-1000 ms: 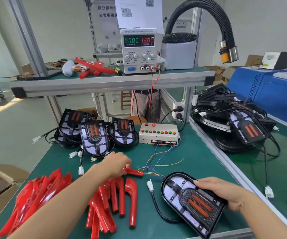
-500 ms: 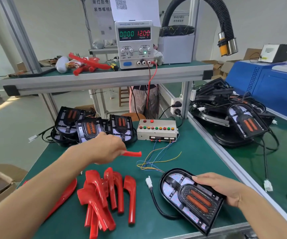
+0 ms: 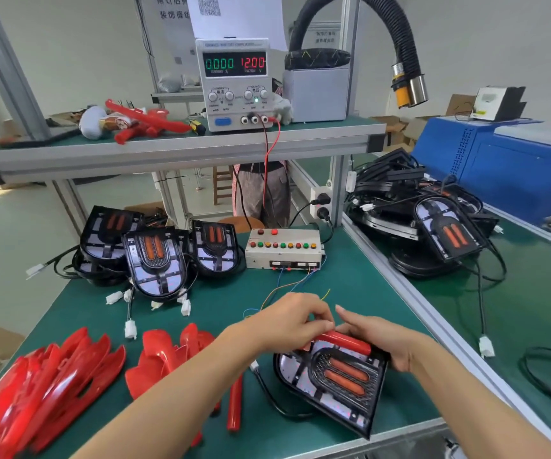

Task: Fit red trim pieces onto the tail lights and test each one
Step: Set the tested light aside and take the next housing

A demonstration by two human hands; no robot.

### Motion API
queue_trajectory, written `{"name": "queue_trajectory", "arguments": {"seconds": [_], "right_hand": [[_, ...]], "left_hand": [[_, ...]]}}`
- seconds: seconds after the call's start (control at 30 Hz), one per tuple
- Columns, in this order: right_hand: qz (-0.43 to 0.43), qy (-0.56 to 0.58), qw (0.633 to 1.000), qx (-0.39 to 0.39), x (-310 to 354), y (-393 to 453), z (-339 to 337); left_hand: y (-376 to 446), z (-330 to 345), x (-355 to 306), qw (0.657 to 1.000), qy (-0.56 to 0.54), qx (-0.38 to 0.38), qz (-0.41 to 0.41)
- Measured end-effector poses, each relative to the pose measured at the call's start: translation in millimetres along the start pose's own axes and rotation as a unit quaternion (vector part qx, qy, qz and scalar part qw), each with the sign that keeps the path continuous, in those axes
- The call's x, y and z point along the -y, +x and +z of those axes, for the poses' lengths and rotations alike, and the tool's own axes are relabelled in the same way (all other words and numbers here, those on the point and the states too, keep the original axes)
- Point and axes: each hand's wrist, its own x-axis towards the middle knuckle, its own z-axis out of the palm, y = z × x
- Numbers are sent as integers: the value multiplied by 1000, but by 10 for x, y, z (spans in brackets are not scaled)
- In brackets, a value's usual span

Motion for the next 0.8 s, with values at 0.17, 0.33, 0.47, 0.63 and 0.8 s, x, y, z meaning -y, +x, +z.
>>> {"name": "queue_trajectory", "arguments": {"seconds": [0.17, 0.33, 0.47, 0.63, 0.8], "right_hand": [[-39, -18, 998, 50, -19, -54, -27], [-82, -60, 990, 100, -54, -107, -69], [-78, -76, 990, 92, -41, -81, -50], [-85, -74, 990, 84, -54, -56, -39], [-96, -53, 989, 94, -83, -56, -44]], "left_hand": [[62, 52, 65, 999, -45, -12, -14], [105, 137, 91, 994, -96, 22, -47], [167, 171, 36, 995, -80, 31, -43], [168, 198, -5, 1000, 2, 8, -1], [102, 291, -79, 995, 75, -52, 25]]}}
